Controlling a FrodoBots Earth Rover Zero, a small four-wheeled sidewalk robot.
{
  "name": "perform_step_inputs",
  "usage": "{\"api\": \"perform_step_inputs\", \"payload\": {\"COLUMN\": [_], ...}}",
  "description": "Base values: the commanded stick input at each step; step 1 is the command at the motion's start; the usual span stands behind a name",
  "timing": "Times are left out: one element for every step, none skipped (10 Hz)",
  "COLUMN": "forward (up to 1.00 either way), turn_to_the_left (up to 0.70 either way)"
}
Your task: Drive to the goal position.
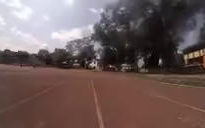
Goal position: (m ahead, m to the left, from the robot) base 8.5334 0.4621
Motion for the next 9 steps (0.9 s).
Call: {"api": "perform_step_inputs", "payload": {"forward": [0.7, 0.7, 0.7, 0.7, 0.7, 0.7, 0.7, 0.7, 0.7], "turn_to_the_left": [0.0, 0.0, 0.0, 0.0, 0.0, 0.0, 0.0, 0.0, 0.0]}}
